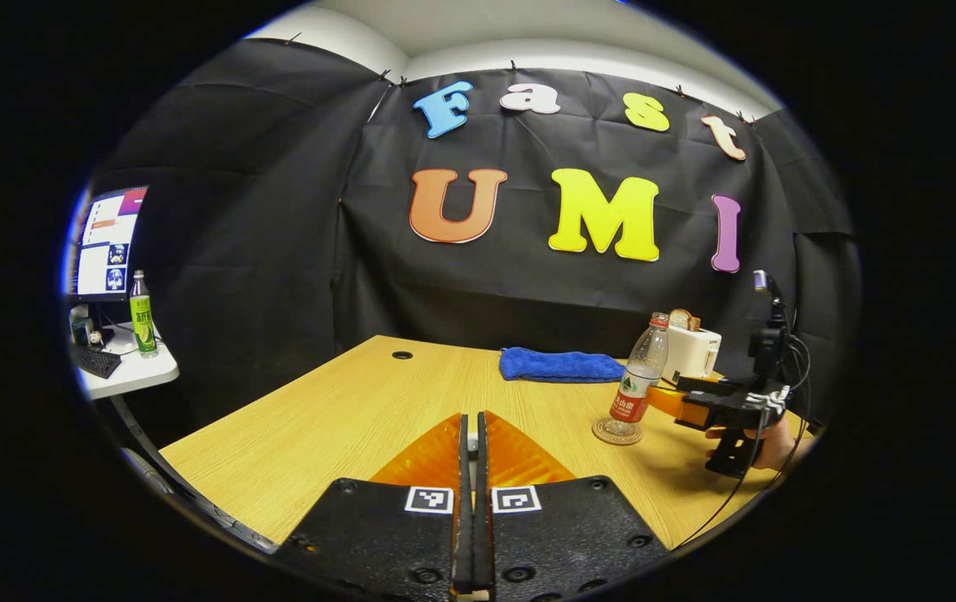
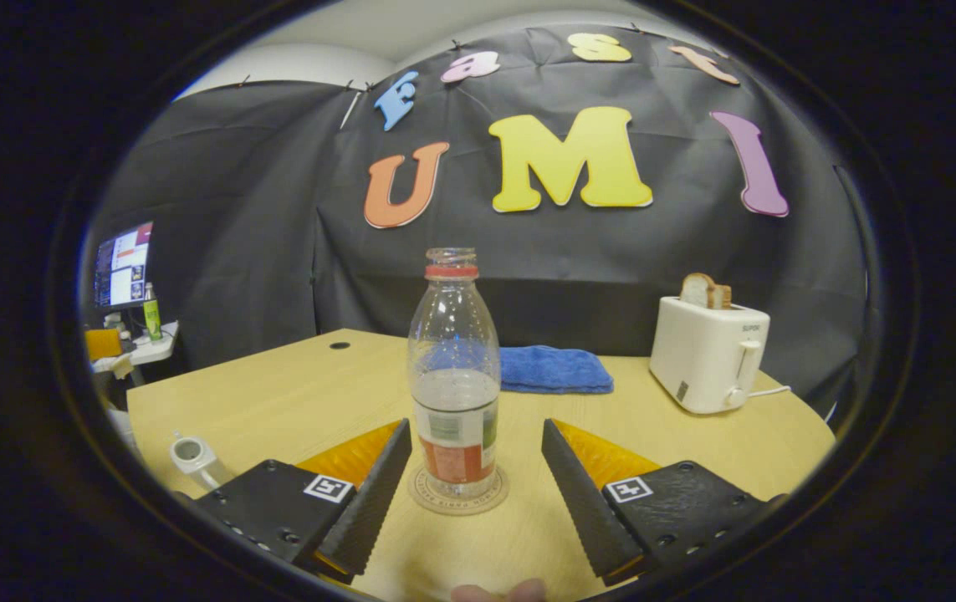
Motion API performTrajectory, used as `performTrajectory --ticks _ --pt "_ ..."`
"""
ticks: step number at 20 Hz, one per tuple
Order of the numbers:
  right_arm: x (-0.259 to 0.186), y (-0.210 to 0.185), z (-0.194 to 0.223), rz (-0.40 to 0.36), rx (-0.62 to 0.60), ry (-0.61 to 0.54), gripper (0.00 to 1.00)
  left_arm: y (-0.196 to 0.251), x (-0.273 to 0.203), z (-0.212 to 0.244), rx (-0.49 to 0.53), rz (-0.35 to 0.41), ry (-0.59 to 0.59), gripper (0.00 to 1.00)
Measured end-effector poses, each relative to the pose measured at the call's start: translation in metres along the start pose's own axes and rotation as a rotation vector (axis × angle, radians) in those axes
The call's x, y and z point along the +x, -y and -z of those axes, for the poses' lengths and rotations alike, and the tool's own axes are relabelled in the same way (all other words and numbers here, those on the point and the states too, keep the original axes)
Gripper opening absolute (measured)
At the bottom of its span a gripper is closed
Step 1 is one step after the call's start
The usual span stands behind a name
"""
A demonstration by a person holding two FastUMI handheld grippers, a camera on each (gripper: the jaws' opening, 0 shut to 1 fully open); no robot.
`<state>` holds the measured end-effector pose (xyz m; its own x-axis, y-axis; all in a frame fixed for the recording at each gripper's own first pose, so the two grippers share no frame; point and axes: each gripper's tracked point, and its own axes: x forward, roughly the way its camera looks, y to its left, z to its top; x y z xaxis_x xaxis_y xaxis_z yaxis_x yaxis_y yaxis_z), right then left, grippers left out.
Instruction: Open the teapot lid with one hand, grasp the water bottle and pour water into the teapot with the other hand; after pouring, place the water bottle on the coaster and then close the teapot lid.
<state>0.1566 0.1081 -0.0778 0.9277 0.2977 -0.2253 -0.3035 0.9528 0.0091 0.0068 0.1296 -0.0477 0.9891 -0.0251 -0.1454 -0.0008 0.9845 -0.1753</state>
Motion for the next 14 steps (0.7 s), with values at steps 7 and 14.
performTrajectory --ticks 7,14 --pt "-0.077 0.024 0.002 0.043 0.019 0.066 0.94 0.035 0.025 0.032 0.057 0.045 -0.049 0.03" --pt "-0.108 0.051 0.007 0.113 0.005 0.11 0.93 0.053 0.031 0.049 0.063 0.056 -0.047 0.03"
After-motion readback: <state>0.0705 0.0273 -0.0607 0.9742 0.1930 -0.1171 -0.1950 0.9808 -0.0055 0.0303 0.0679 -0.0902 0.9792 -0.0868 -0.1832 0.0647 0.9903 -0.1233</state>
